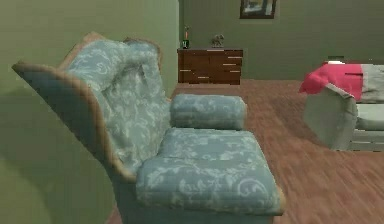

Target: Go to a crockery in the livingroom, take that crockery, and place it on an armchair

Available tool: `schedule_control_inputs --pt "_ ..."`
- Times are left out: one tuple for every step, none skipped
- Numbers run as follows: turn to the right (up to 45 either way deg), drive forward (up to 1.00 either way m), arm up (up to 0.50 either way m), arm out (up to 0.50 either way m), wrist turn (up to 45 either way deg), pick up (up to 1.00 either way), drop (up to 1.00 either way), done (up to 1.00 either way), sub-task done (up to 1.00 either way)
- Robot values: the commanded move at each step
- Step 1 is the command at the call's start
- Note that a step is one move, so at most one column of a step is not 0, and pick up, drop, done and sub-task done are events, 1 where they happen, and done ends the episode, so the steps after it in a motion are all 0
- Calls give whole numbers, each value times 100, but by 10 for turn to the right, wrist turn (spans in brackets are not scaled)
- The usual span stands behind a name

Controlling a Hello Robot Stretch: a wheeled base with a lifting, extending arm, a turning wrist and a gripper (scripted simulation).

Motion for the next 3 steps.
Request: schedule_control_inputs --pt "120 0 0 0 0 0 0 0 0" --pt "-120 0 0 0 0 0 0 0 0" --pt "0 40 0 0 0 0 0 0 0"
